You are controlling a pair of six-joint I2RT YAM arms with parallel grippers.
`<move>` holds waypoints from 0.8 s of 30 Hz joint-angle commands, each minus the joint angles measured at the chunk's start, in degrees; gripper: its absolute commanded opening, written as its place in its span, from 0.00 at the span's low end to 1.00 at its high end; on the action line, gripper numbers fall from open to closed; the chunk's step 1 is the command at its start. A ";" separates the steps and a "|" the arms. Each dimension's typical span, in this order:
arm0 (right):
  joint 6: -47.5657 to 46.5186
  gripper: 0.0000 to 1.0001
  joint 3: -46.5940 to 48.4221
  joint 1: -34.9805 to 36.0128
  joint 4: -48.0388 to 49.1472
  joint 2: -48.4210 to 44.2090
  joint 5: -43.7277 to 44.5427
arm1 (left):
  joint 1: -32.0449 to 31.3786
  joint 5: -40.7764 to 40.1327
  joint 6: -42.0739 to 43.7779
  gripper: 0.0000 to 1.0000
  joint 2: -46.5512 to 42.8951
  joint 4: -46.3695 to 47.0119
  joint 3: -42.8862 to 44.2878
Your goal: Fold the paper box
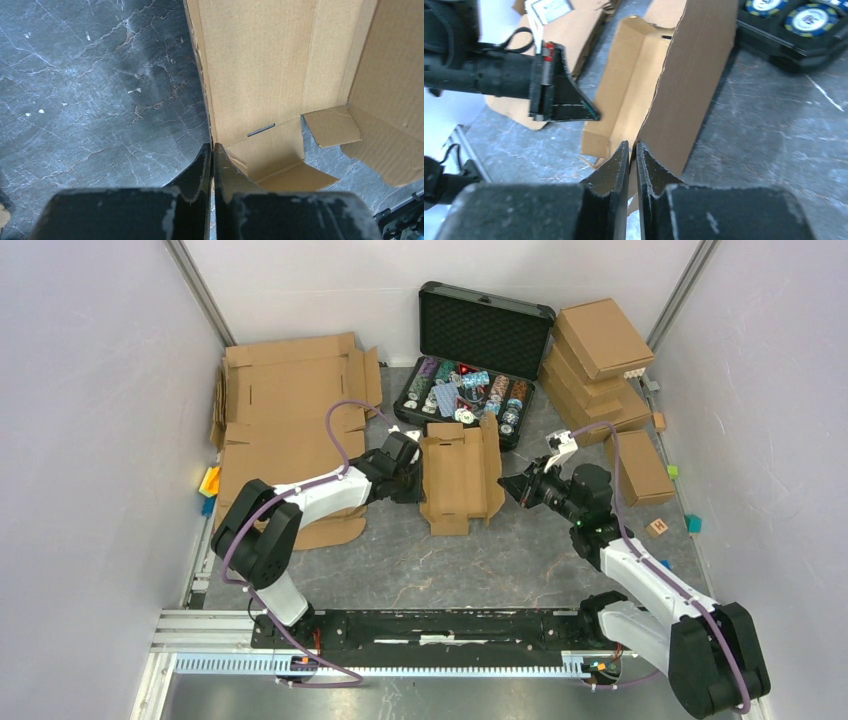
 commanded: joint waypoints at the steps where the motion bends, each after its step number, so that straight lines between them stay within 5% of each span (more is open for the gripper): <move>1: 4.30 0.14 0.62 0.87 6.07 -1.12 -6.33 | -0.21 1.69 1.64 0.06 -1.00 0.59 1.22; 11: -3.37 0.20 5.04 0.85 -8.02 0.85 3.77 | -0.17 1.11 2.59 0.05 -1.40 0.19 0.74; 15: -5.08 0.50 5.36 0.88 -11.86 1.50 9.96 | -0.21 0.35 3.32 0.06 -1.52 -0.98 1.22; 18: -7.06 0.61 5.25 0.89 -13.54 1.73 14.31 | -0.20 -0.13 3.60 0.05 -1.67 -1.34 1.34; 24: -8.99 0.58 6.27 0.63 -14.74 4.45 16.92 | -0.16 -0.26 3.91 0.05 -1.60 -1.69 1.57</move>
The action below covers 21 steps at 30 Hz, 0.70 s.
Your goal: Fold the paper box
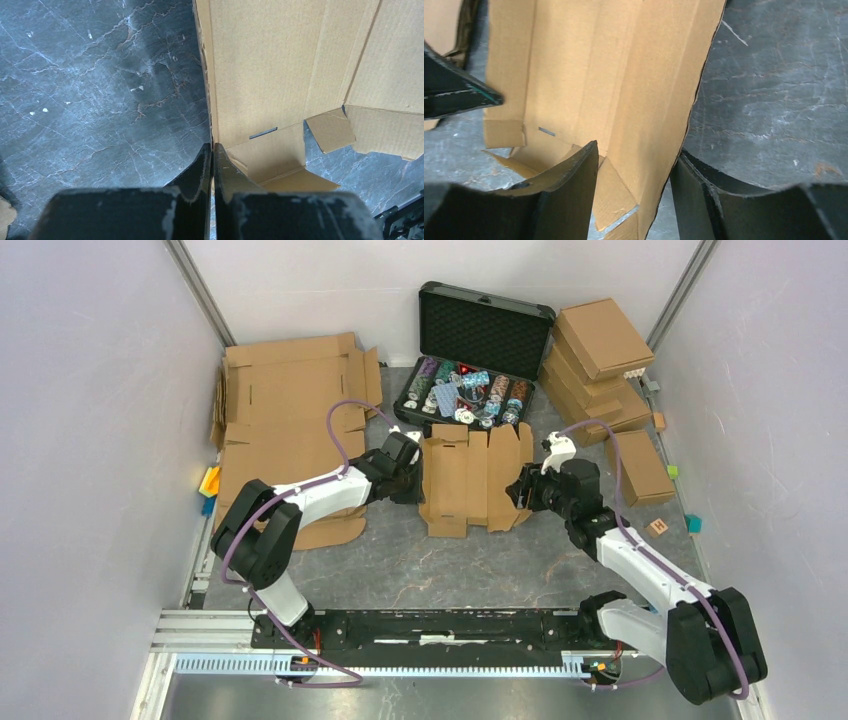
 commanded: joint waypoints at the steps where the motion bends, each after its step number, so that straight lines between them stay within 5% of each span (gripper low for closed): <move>1: -2.26 0.57 2.55 -0.22 -0.15 1.25 3.83 | -0.21 -0.34 2.69 0.05 -1.50 -0.99 1.57; 9: 0.25 0.15 1.67 -0.32 5.97 -0.51 -6.62 | -0.29 0.81 2.43 0.05 -1.84 -0.99 1.87; 21: 11.26 0.15 -1.06 1.63 19.73 -0.45 -19.46 | -0.95 1.56 1.86 0.05 -2.21 -0.58 1.69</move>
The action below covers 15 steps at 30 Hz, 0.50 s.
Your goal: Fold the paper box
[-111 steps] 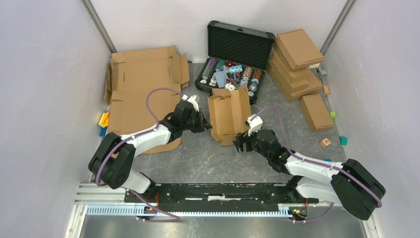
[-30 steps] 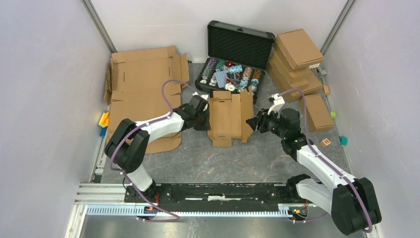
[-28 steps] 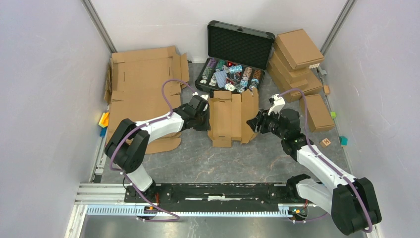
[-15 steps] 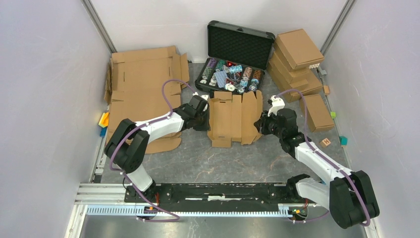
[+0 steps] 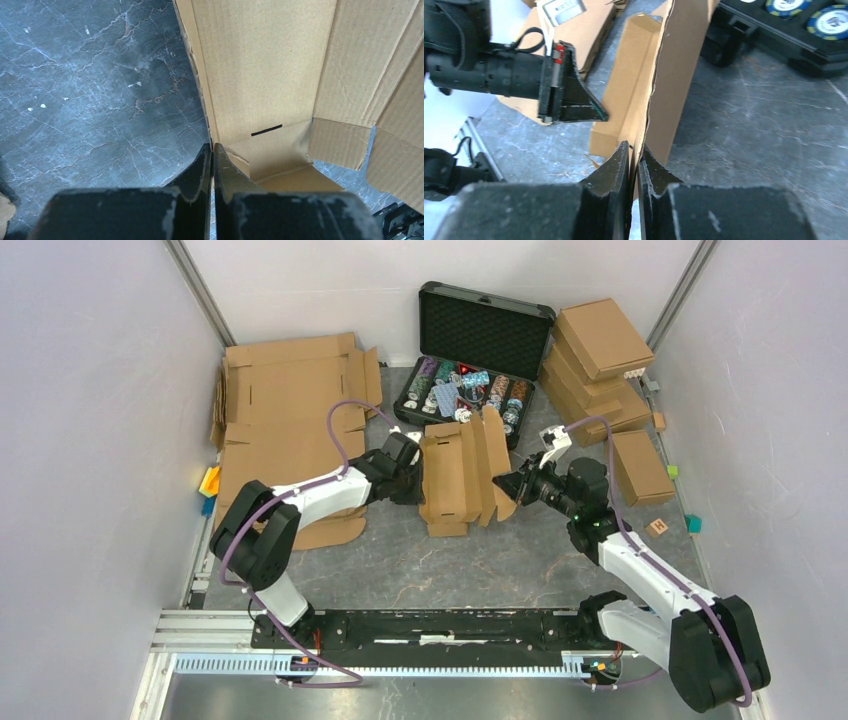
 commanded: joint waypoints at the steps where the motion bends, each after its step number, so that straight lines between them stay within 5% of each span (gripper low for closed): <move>1: 5.07 0.15 -0.51 1.97 8.69 2.13 -4.59 | -0.96 1.62 1.70 0.05 -1.77 0.29 1.59; 15: 8.70 0.22 0.72 7.79 11.33 6.25 2.97 | -2.87 -1.58 0.04 0.06 -4.52 2.36 0.15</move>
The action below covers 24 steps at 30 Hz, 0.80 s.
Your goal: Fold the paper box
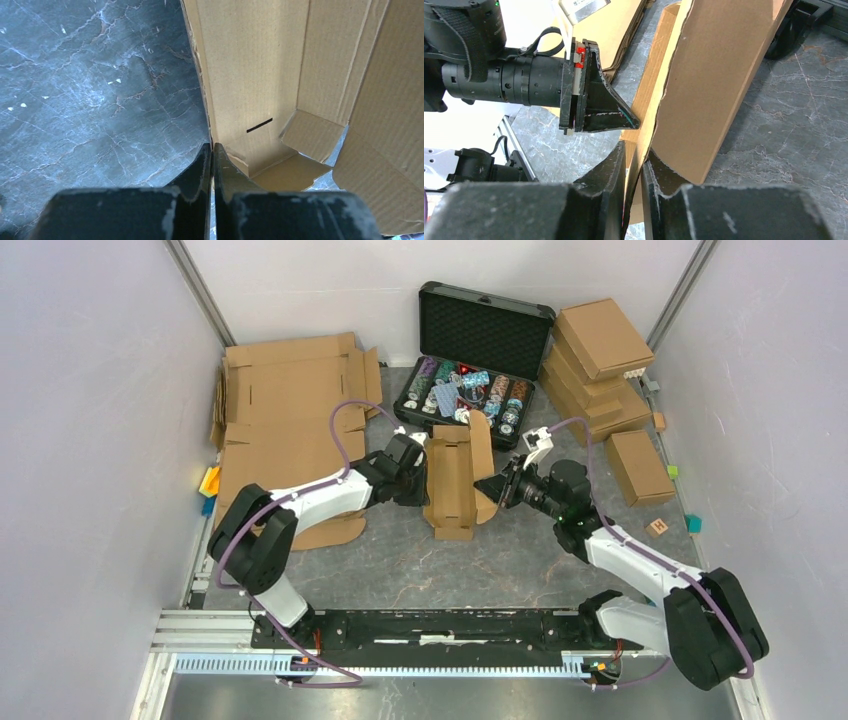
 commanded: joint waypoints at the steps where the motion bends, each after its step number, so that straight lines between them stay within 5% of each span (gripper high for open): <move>1: -0.43 0.22 1.19 1.48 2.42 -0.56 2.48 | -1.28 -3.08 0.10 0.06 -4.15 2.21 -0.13; 13: -13.96 0.22 1.17 6.70 -0.88 -7.25 4.84 | -6.87 -23.06 3.88 0.02 -19.50 24.09 -16.37; 24: -17.72 0.24 -7.62 6.82 -3.89 -10.80 8.63 | -15.65 -41.16 12.92 0.02 -17.08 43.73 -26.41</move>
